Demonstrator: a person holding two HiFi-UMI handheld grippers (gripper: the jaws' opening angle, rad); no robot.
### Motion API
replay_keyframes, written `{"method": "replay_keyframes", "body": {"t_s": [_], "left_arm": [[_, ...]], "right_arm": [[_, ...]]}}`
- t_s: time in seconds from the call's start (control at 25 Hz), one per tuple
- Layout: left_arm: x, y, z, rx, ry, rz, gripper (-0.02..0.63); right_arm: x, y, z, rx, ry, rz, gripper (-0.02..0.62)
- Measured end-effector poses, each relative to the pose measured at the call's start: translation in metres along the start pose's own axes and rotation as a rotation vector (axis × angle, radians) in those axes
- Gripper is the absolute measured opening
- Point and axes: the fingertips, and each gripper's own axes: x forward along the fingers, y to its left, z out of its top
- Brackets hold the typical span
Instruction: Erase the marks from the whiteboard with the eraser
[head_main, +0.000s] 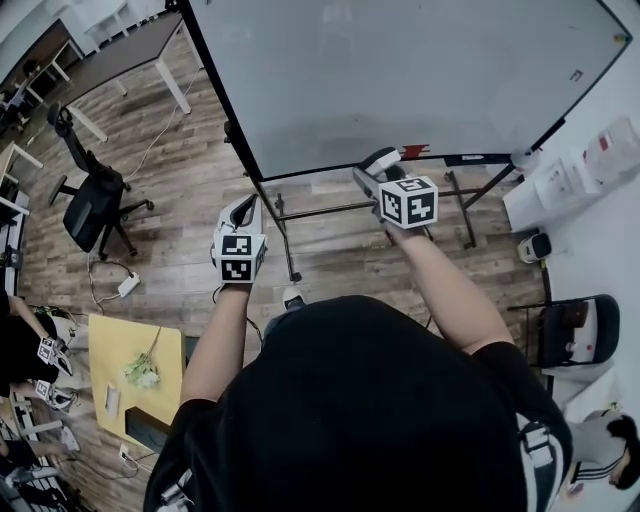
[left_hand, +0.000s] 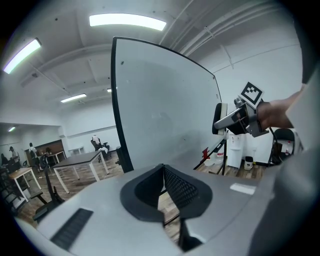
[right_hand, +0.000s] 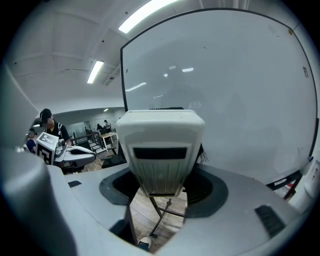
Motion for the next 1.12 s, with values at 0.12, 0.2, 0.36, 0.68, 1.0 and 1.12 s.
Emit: {"method": "replay_keyframes", "body": {"t_s": [0.12, 0.2, 0.36, 0.68, 1.0, 1.12], "left_arm": [[-0.001, -0.001, 0.006, 0.003, -0.010, 0.006, 0.014], [-0.002, -0.005, 0.008, 0.000, -0.016, 0.007, 0.014], [-0.003, -0.010, 0.008, 0.003, -0.018, 0.005, 0.014], [-0.008, -0.015, 0.004, 0.003, -0.015, 0.006, 0.014], [0.000, -0.024, 0.010, 0.008, -0.016, -0.006, 0.014], [0.003, -0.026, 0.010, 0.008, -0.014, -0.013, 0.014]], "right_arm": [[-0.004, -0.002, 0.001, -0.005, -0.006, -0.004, 0.250], [-0.007, -0.004, -0.001, -0.011, -0.007, -0.007, 0.250], [-0.012, -0.006, -0.005, -0.012, -0.008, -0.013, 0.250], [-0.019, -0.005, -0.003, -0.018, -0.018, -0.011, 0.250], [-0.022, -0.015, -0.006, -0.026, -0.010, -0.022, 0.250], [-0.022, -0.017, -0.006, -0.026, -0.008, -0.023, 0.250]]}}
